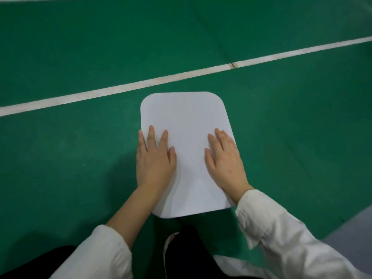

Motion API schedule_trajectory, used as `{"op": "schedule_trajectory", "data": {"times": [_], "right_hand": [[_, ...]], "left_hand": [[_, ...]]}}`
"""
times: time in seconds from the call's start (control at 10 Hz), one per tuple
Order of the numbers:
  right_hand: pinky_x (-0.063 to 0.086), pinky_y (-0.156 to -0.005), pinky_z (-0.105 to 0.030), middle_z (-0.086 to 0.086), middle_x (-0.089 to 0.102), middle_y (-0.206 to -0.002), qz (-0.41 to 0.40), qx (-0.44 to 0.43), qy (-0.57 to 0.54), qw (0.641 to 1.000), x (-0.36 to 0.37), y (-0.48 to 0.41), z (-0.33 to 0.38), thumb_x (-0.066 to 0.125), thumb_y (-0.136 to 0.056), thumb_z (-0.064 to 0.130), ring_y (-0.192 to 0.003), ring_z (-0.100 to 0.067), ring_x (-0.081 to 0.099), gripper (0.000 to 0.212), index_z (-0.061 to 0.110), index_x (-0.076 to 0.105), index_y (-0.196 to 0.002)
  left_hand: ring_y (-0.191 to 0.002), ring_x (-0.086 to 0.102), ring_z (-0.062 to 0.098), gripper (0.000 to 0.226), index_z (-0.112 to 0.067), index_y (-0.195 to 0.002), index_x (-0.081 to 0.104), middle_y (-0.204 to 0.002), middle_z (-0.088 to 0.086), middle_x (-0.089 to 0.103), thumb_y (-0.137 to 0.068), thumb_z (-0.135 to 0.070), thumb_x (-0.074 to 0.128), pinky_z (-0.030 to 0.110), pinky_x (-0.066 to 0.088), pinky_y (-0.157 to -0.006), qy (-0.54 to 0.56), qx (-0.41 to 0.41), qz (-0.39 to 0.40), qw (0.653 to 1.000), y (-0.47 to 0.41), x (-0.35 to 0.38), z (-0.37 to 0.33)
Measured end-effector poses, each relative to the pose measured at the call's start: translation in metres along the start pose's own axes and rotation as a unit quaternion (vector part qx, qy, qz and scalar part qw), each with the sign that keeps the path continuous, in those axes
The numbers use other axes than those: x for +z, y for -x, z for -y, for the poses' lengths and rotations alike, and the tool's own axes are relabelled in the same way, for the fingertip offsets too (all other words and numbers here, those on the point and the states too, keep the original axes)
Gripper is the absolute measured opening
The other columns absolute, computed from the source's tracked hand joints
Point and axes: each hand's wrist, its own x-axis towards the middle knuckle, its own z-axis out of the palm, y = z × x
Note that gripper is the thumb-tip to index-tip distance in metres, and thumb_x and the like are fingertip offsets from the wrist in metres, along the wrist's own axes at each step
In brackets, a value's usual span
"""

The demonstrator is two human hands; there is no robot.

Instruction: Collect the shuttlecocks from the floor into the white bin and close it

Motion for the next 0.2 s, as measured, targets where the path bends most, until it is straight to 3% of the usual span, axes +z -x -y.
{"op": "schedule_trajectory", "data": {"times": [0.1, 0.2], "right_hand": [[0.034, -0.106, -0.043, -0.019, 0.048, -0.133, 0.028, -0.012, 0.055, 0.998, -0.011, -0.008, 0.01, 0.032, -0.089, 0.028, -0.125, -0.037, 0.043, 0.045, 0.004, 0.05, -0.122], [0.042, -0.084, -0.038, -0.014, 0.055, -0.115, 0.09, 0.008, 0.078, 0.993, -0.041, -0.032, 0.034, 0.035, -0.09, 0.021, -0.107, -0.034, 0.051, 0.032, 0.004, 0.054, -0.109]], "left_hand": [[-0.141, -0.003, 0.031, 0.051, -0.023, -0.145, 0.021, -0.155, 0.006, 0.004, -0.097, -0.036, 0.03, 0.043, 0.022, -0.11, 0.014, 0.015, 0.054, 0.998, -0.003, -0.016, 0.006], [-0.12, 0.042, 0.027, 0.034, -0.018, -0.125, 0.048, -0.135, 0.007, 0.045, -0.094, -0.028, 0.036, 0.04, 0.043, -0.088, 0.006, 0.044, 0.08, 0.996, -0.019, -0.053, 0.019]]}}
